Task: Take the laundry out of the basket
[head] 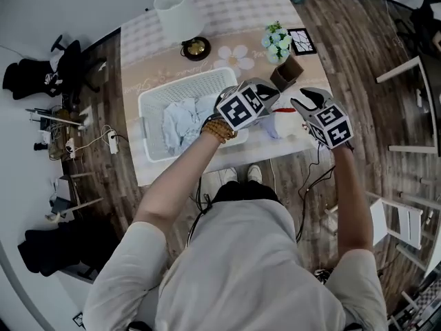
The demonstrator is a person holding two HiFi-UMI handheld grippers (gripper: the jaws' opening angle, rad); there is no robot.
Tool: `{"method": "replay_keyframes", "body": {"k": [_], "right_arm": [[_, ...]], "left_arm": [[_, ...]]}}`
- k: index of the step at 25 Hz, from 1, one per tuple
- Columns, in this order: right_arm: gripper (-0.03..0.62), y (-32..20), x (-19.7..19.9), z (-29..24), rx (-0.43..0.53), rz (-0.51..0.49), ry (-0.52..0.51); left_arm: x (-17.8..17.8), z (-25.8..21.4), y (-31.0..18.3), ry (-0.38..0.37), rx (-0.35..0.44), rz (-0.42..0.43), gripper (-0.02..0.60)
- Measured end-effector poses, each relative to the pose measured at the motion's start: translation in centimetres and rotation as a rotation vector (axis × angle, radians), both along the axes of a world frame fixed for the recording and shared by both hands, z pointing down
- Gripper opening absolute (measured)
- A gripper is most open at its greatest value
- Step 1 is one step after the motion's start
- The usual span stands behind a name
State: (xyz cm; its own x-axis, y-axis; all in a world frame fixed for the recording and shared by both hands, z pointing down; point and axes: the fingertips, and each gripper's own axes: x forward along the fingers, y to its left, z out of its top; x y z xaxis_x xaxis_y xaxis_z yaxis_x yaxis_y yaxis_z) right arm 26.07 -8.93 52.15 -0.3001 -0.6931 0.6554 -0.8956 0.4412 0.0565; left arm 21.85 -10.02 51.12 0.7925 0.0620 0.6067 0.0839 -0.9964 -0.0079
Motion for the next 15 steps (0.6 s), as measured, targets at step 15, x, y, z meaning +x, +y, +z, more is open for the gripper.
{"method": "replay_keyframes", "body": {"k": [15], "right_arm": [[0.028, 0.8, -17.8, -17.1, 0.416, -0.067, -0.286]], "left_arm": [[-17.8, -17.0, 1.4, 0.622, -0.065, -0.421, 0.008]]}}
